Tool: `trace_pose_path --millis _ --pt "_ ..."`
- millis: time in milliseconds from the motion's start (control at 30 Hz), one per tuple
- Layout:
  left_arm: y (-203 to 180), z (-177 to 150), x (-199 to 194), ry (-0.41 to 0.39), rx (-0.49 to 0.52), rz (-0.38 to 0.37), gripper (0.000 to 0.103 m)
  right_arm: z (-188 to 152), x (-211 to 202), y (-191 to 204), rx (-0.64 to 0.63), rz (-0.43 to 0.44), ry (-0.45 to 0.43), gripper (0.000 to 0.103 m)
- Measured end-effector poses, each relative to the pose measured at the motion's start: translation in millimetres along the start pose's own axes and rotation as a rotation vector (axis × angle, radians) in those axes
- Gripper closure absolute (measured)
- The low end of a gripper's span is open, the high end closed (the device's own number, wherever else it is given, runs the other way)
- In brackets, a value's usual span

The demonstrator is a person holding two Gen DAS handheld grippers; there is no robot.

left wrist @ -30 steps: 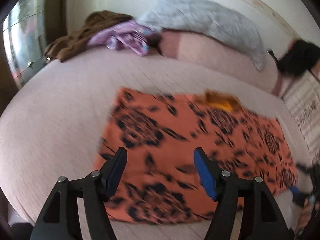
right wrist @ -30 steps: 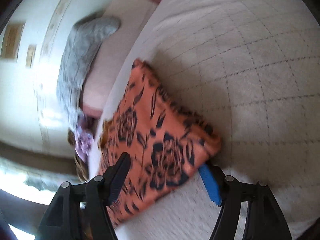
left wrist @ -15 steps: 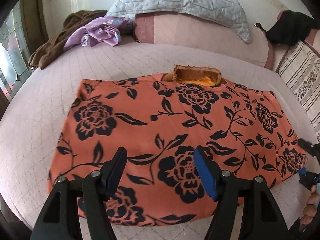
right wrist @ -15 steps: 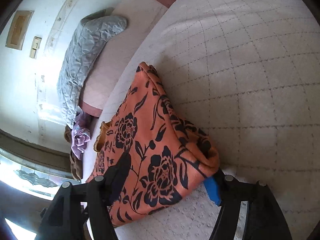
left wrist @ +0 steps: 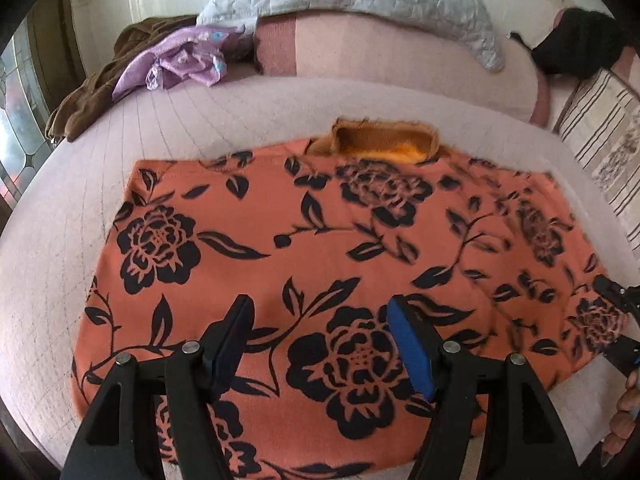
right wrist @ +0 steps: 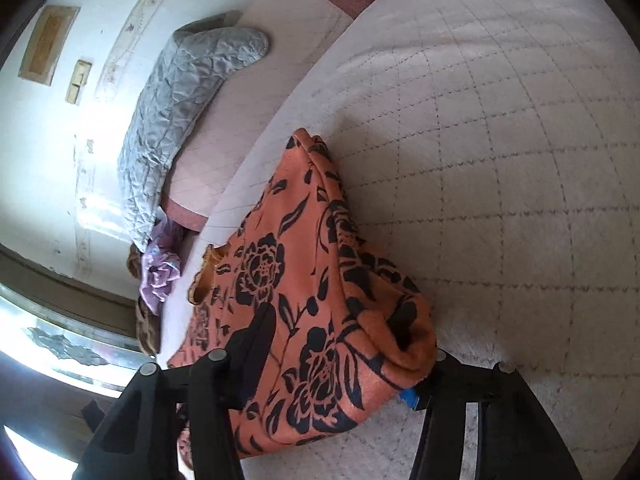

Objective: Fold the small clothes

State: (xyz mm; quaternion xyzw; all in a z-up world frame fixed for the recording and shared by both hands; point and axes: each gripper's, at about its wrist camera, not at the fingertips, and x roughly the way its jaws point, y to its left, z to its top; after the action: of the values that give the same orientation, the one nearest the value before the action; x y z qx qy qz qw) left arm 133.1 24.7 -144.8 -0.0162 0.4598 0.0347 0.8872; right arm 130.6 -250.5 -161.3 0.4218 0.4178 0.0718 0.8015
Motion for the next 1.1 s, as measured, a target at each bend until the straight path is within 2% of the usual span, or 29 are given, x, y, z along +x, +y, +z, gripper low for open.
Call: trace_pose_path --millis 33,100,167,200,300,367,500,567,633,767,900,933,1000,1067,1100 --pt "-1 -1 7 0.024 0.011 0.003 0.033 0 4 -2 0.006 -0.011 0.011 0.047" --pt "-1 0 5 0.007 0.02 0.004 0.033 1 4 -1 -0.002 -0.021 0.008 0.048" --pt "0 1 1 0.007 0.005 -0.008 0.033 1 3 6 -0.037 -0.038 0.006 0.059" --pt "1 2 0 0.005 -0.002 -0.011 0.033 1 2 10 -0.058 -0.054 0.006 0.061" --pt "1 1 2 0.01 -0.006 -0.021 0.033 3 4 13 -0.082 -0.083 0.012 0.061" --pt "1 0 6 0.014 0.007 -0.017 0.032 3 9 12 -0.079 -0.095 0.027 0.057" --pt "1 1 7 0.011 0.008 -0.025 0.031 2 13 11 -0.093 -0.113 0.024 0.057" --pt "1 2 7 0.015 0.005 -0.029 0.031 3 15 14 -0.111 -0.143 0.024 0.072" --pt "2 2 4 0.019 0.002 -0.032 0.031 4 15 19 -0.125 -0.162 0.03 0.076" --pt "8 0 -9 -0.017 -0.013 -0.033 0.031 4 12 25 -0.146 -0.177 0.024 0.075" --pt "5 -8 5 0.019 0.024 -0.019 0.031 5 15 9 -0.066 -0.137 0.041 0.073" --pt "2 -9 7 -0.004 0.053 -0.005 0.028 5 15 8 -0.062 -0.133 0.044 0.073" --pt "-1 -9 7 -0.007 0.067 0.001 0.028 6 15 15 -0.089 -0.158 0.051 0.076" --pt "4 -6 5 0.006 0.046 -0.024 0.028 7 12 33 -0.143 -0.192 0.041 0.084" --pt "8 -5 3 0.008 0.031 -0.041 0.028 6 8 46 -0.185 -0.2 0.026 0.085"
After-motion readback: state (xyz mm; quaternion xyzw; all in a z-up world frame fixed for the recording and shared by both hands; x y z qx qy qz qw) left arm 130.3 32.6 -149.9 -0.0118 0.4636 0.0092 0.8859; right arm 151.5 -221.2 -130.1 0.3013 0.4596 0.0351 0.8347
